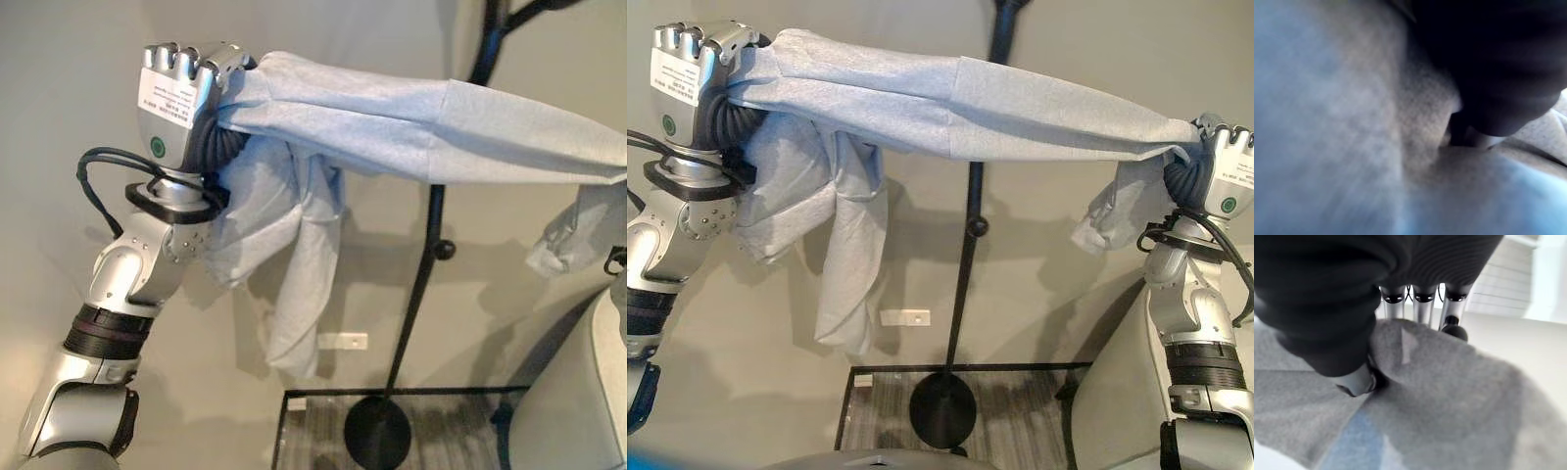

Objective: Hang the clothes on the sofa on the clothes rack.

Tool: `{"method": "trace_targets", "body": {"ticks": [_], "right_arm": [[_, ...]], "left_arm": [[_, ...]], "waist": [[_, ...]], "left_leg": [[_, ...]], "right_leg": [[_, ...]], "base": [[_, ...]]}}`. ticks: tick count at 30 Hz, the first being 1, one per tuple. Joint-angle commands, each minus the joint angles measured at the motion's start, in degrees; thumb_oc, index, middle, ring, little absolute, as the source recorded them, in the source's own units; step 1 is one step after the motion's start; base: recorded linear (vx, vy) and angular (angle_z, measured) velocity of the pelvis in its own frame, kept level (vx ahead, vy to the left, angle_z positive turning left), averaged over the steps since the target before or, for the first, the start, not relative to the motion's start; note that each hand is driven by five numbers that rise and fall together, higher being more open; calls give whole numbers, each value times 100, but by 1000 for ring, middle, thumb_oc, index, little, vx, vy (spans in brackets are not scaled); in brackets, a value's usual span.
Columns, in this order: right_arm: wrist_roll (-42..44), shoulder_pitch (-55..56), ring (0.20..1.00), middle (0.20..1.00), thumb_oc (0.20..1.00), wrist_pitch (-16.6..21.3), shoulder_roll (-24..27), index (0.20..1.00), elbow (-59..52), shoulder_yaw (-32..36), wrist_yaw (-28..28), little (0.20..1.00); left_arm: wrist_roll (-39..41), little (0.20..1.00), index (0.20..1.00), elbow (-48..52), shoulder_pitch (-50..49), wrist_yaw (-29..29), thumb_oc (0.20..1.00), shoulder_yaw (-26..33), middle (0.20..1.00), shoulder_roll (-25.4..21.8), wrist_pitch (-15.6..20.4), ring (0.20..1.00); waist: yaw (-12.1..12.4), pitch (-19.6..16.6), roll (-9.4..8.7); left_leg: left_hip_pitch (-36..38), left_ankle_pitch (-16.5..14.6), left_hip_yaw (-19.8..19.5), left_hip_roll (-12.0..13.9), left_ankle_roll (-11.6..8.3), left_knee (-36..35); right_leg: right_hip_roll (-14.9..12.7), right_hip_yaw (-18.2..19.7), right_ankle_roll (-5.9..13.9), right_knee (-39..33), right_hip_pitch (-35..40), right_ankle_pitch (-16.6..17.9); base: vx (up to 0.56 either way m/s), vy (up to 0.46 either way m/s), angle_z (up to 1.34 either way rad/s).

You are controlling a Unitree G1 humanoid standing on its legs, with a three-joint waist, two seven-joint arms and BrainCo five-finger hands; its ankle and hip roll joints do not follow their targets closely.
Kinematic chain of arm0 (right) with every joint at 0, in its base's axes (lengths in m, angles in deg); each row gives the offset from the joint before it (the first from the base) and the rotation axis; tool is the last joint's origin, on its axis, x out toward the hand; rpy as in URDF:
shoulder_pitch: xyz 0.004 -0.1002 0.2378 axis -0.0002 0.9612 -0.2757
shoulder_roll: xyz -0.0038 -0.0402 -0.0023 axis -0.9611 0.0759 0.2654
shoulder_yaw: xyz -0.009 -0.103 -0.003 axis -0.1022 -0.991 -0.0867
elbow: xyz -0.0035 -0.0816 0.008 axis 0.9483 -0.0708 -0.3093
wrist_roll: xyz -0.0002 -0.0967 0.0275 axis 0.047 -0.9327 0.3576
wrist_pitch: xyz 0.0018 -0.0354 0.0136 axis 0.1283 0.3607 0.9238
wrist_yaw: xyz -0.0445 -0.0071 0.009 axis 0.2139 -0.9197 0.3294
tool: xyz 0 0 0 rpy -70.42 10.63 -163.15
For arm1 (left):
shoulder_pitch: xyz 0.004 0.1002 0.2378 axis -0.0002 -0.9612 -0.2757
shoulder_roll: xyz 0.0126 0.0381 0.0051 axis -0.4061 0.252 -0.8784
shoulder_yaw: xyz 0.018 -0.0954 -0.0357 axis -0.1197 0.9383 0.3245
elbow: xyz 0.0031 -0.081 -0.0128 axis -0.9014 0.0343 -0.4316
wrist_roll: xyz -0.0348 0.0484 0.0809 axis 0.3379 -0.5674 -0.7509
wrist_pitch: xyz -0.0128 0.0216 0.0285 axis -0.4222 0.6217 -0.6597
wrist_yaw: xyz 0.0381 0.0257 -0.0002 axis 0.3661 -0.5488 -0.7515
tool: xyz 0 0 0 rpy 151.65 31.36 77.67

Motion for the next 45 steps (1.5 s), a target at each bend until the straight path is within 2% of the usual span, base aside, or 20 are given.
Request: {"method": "trace_targets", "body": {"ticks": [1,4,8,11,12,13,14,15,16,21,24,30,35,37,38,39,42,45], "right_arm": [[300,-110,200,200,200,-173,407,200,43,207,43,200],[370,119,200,200,200,-172,393,200,383,168,154,200],[394,262,200,200,200,-196,395,200,640,156,191,200],[472,330,200,200,200,-224,322,200,964,50,187,200],[504,426,200,200,200,-239,231,200,1129,-56,235,200],[509,433,200,200,200,-233,227,200,1141,-49,229,200],[543,569,200,200,200,-256,75,200,1311,-115,251,200],[544,575,200,200,200,-254,73,200,1312,-110,249,200],[610,633,200,200,200,-270,-105,200,1523,-224,246,200],[706,675,200,200,200,-178,-385,200,1705,-487,276,200],[713,820,200,200,200,-94,-597,200,1641,-611,317,200],[837,1016,200,200,200,-40,-753,200,1603,-589,313,200],[1231,1212,200,200,200,117,-1203,200,1912,-778,419,200],[1350,1278,200,200,200,203,-1429,200,2014,-982,610,200],[1404,1283,200,200,200,235,-1520,200,2090,-1112,701,200],[1491,1289,200,200,200,279,-1616,200,2164,-1216,782,200],[1758,1281,200,200,200,367,-1859,200,2242,-1416,993,200],[2183,1147,200,200,200,480,-2311,200,2643,-1801,1224,200]], "left_arm": [[532,200,200,-503,817,-123,200,77,200,-162,-175,200],[670,200,200,-784,1461,-338,200,-447,200,-24,-125,200],[678,200,200,-792,1747,-426,200,-689,200,42,-101,200],[669,200,200,-737,1942,-480,200,-861,200,292,-96,200],[599,200,200,-609,2049,-586,200,-1034,200,525,-52,200],[595,200,200,-611,2061,-592,200,-1050,200,537,-56,200],[464,200,200,-376,2127,-785,200,-1266,200,835,24,200],[463,200,200,-375,2128,-787,200,-1270,200,839,22,200],[373,200,200,-239,2134,-981,200,-1458,200,1227,104,200],[197,200,200,-213,2104,-1347,200,-1984,200,1663,329,200],[213,200,200,-109,1838,-1546,200,-2167,200,1631,470,200],[164,200,200,43,1490,-1548,200,-2153,200,1408,497,200],[136,200,200,241,1304,-1614,200,-2156,200,1159,479,200],[208,482,482,259,1212,-1656,482,-2092,482,1214,453,482],[248,793,793,235,1143,-1674,793,-2077,793,1271,435,793],[296,1000,1000,205,1017,-1690,1000,-2057,1000,1348,417,1000],[355,1000,1000,128,838,-1774,1000,-2086,1000,1524,378,1000],[409,1000,1000,105,458,-1856,1000,-2269,1000,1855,418,1000]], "waist": [[-139,-56,179],[-239,-36,244],[-303,-14,292],[-350,15,321],[-397,39,332],[-390,35,324],[-420,41,315],[-418,39,312],[-445,51,303],[-512,79,305],[-558,123,336],[-573,150,351],[-524,161,331],[-506,178,316],[-503,182,311],[-513,181,308],[-527,199,313],[-563,257,348]], "left_leg": [[-321,-9,14,415,-217,81],[-308,7,76,433,-235,71],[-304,13,122,439,-252,56],[-315,27,146,456,-269,48],[-322,34,156,466,-276,42],[-323,35,152,468,-278,41],[-323,35,161,482,-286,30],[-322,35,159,482,-287,29],[-320,33,158,496,-290,23],[-296,33,170,517,-303,4],[-261,25,206,534,-319,-8],[-228,28,242,547,-330,-29],[-228,65,244,566,-340,-70],[-229,73,230,571,-346,-70],[-231,81,227,576,-351,-67],[-228,87,225,578,-356,-69],[-237,99,229,581,-363,-70],[-241,110,266,579,-377,-69]], "right_leg": [[-344,-8,511,175,659,-1267],[-340,33,519,177,634,-1262],[-337,56,528,162,604,-1255],[-331,54,532,152,576,-1248],[-321,59,526,143,570,-1246],[-319,55,525,142,572,-1246],[-304,37,513,137,586,-1264],[-305,35,513,136,587,-1264],[-291,30,497,140,594,-1287],[-262,40,481,142,599,-1305],[-246,63,471,141,589,-1315],[-231,101,459,131,596,-1327],[-210,58,433,133,610,-1339],[-205,31,421,137,615,-1347],[-204,14,416,140,623,-1350],[-205,3,410,147,630,-1356],[-211,-15,399,147,631,-1357],[-233,-19,393,169,622,-1360]], "base": [[10,-21,-16],[18,-24,-13],[19,-11,-12],[8,-12,-5],[0,0,0],[24,-26,3],[16,-15,4],[35,-24,10],[20,-11,6],[12,-10,2],[10,-4,-1],[7,0,-1],[3,0,-1],[1,-3,2],[10,-6,4],[10,-3,3],[0,0,0],[1,2,1]]}}
